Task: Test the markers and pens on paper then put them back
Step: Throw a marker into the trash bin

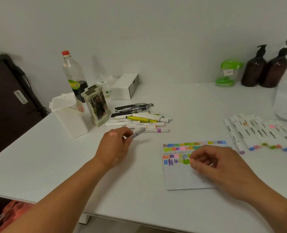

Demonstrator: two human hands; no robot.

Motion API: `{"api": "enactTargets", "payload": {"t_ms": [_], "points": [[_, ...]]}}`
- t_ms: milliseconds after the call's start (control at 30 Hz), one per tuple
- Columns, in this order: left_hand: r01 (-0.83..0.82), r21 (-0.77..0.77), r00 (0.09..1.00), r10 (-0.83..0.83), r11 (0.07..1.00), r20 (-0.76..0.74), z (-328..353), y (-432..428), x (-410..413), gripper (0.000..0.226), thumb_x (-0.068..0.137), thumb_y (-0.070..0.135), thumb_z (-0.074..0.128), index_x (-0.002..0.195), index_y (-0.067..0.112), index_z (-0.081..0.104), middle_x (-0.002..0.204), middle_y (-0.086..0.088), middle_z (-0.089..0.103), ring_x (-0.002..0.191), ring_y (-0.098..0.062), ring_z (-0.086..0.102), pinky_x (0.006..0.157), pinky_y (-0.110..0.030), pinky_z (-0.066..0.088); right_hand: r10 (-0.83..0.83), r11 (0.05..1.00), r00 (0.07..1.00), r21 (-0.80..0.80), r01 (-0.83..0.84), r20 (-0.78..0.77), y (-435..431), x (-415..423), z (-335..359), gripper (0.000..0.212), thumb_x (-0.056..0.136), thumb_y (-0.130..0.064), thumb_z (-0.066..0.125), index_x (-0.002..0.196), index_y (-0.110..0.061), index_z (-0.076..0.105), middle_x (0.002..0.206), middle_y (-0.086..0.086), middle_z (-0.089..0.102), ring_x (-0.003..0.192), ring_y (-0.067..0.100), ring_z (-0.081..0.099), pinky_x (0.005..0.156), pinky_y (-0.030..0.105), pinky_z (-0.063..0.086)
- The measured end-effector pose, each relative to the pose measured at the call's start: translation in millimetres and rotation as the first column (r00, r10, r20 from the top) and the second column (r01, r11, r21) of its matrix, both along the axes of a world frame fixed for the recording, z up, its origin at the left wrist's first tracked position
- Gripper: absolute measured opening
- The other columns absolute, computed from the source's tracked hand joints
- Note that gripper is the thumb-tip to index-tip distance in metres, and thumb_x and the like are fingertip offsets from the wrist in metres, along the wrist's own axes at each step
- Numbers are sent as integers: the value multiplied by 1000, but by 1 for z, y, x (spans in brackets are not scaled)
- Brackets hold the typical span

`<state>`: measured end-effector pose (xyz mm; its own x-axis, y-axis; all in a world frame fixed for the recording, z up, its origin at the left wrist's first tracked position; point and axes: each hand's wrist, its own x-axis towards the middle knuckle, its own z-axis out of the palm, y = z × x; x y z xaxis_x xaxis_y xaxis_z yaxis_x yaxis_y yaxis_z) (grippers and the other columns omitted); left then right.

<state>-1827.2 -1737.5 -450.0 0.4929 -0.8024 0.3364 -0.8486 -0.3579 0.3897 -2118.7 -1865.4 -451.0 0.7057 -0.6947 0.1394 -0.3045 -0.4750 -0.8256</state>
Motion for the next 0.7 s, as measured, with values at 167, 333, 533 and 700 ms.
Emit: {"api": "enactTargets", "payload": {"t_ms": [167, 333, 533, 700], "points": [[185, -325, 570, -371, 927, -733, 21, -20, -69, 27, 89, 18, 73, 109, 33, 63, 96, 5, 75, 91, -12, 72, 70, -18, 57, -33, 999, 999, 10, 32, 29, 9, 12, 5, 19, 85, -34, 79, 101, -40, 70, 90, -22, 73, 87, 0, 68, 69, 13, 50], [190, -473, 288, -510, 860, -811, 10, -35, -92, 28, 84, 7, 75, 109, 16, 65, 103, -11, 74, 93, -32, 72, 78, -37, 59, -109, 992, 992, 78, 104, 60, 12, 14, 9, 20, 87, -45, 73, 104, -41, 62, 83, -12, 75, 80, 7, 69, 71, 27, 55], [267, -383, 497, -467, 884, -731, -2, -41, -75, 20, 77, 25, 79, 95, 28, 71, 100, 0, 75, 95, -19, 72, 76, -27, 59, -255, 957, 953, 184, 224, 165, -3, 0, 11, 8, 86, -22, 80, 88, -27, 74, 72, -5, 75, 58, 3, 64, 54, 15, 49], [457, -155, 844, -482, 876, -236, -15, -42, -78, 25, 100, 32, 55, 122, 28, 66, 107, 14, 68, 94, -2, 62, 78, -12, 49, -198, 968, 956, 194, 157, 216, -6, 16, 13, 13, 85, -14, 80, 88, -26, 74, 73, -8, 74, 64, 4, 68, 58, 16, 51]]}}
